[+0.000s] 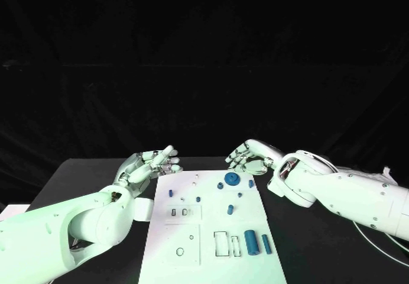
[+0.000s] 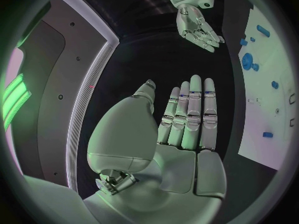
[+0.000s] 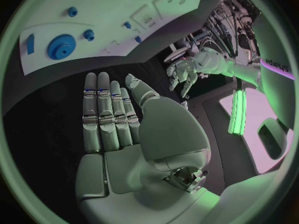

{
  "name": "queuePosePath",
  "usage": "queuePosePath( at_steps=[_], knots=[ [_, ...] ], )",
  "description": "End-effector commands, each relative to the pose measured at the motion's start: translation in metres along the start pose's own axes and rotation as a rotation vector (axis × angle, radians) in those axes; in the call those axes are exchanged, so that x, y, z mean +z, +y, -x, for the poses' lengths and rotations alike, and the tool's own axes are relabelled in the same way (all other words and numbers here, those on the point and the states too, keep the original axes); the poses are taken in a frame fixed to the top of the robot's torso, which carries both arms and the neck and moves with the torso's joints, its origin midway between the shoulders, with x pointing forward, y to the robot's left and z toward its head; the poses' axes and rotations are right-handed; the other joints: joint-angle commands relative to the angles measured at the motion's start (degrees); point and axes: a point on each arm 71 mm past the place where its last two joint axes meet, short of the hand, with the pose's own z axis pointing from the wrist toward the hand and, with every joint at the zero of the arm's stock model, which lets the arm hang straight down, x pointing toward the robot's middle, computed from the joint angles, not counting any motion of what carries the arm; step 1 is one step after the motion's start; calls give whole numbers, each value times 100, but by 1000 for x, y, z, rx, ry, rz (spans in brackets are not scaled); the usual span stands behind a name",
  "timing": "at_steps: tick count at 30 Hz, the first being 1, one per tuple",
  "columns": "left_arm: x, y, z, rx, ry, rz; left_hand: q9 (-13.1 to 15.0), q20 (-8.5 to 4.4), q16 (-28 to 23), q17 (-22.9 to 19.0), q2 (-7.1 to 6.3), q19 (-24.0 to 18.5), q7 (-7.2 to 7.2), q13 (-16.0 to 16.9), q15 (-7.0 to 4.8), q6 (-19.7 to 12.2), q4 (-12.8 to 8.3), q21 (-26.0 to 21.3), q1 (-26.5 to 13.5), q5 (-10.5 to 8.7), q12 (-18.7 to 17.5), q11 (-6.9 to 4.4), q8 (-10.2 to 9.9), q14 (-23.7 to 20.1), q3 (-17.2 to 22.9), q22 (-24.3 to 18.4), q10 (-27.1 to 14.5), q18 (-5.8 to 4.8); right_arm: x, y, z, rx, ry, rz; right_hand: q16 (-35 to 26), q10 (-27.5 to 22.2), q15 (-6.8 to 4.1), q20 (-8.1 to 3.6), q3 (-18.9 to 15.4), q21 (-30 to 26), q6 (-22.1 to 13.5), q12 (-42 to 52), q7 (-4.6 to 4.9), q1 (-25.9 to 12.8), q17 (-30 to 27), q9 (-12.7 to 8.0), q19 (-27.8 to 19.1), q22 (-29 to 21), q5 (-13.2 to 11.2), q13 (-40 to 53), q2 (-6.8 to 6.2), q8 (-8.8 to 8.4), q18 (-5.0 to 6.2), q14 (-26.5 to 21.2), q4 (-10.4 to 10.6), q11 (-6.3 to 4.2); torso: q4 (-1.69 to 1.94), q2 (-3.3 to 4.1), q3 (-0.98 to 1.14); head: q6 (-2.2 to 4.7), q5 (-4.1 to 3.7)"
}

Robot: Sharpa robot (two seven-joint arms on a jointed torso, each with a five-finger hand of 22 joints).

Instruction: Assemble the parts on the task board

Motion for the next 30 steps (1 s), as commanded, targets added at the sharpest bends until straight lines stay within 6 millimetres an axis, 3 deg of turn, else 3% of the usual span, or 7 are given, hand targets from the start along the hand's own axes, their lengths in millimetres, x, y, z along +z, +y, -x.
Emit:
queuePosePath(
  at_steps=[1,7,12,17,23,24,30],
  knots=[
    [-3,-3,-9,-44,53,27,-8,18,-50,16,7,11,25,4,43,-1,-11,-40,-64,20,-50,43,-46,-29,-52,-21,-32,66,4,3,-5,-308,111,-30,299,371,-290,-328,150,515,293,-56,-162,-25,276,22,766,213,-297,13,-188,-41,88,922,3,-180,75,173,-31,7,-69],
    [-10,-11,-18,-62,77,25,-11,31,-86,39,34,14,44,-3,56,-19,-53,-76,-47,25,-113,63,-90,-44,-100,-45,-80,67,13,9,-4,-434,150,-43,841,367,-441,-522,339,1063,373,-75,-237,-41,702,13,1262,496,-407,2,-288,-83,62,1236,95,-254,156,329,-60,36,-148],
    [-13,-17,-23,-69,94,19,-11,32,-91,44,42,17,46,-4,57,-20,-66,-82,-36,27,-123,65,-98,-44,-104,-49,-86,68,18,10,-5,-483,173,-48,1599,270,-484,-565,571,1455,362,-77,-253,-81,1234,4,1360,730,-423,-1,-419,-94,50,1237,223,-267,227,429,-74,72,-198],
    [-17,-23,-27,-76,112,15,-14,37,-104,57,48,25,56,-8,63,-32,-97,-96,-18,26,-152,75,-121,-43,-125,-59,-108,68,22,11,-7,-509,185,-45,2371,119,-459,-598,782,1939,323,-68,-248,-127,1686,4,1478,1039,-444,-2,-554,-95,52,1208,392,-268,259,499,-81,99,-212],
    [-18,-26,-30,-77,120,12,-15,39,-112,64,51,29,64,-11,67,-43,-110,-104,-13,25,-169,83,-136,-43,-140,-64,-123,68,23,11,-8,-529,193,-49,3057,25,-443,-594,980,3134,293,-74,-248,-114,2129,10,1590,2393,-461,-4,-693,-93,-95,1197,571,-247,285,557,-84,122,-218],
    [-18,-27,-30,-77,120,11,-15,40,-112,64,52,29,65,-11,67,-44,-111,-104,-13,25,-171,83,-137,-43,-141,-64,-124,68,23,11,-8,-531,196,-49,3481,29,-449,-582,1045,3495,295,-68,-253,-93,2522,14,1607,2792,-461,-1,-732,-89,-140,1168,635,-233,289,564,-84,124,-220],
    [-18,-30,-29,-74,120,8,-16,41,-116,69,55,32,69,-13,69,-50,-119,-109,-10,26,-180,87,-145,-42,-148,-67,-132,68,25,11,-9,-541,210,-50,4214,-4,-429,-561,1148,4119,281,-74,-245,-52,3216,17,1603,3499,-467,-4,-806,-93,-208,1156,761,-231,296,606,-84,139,-229]
  ],
)
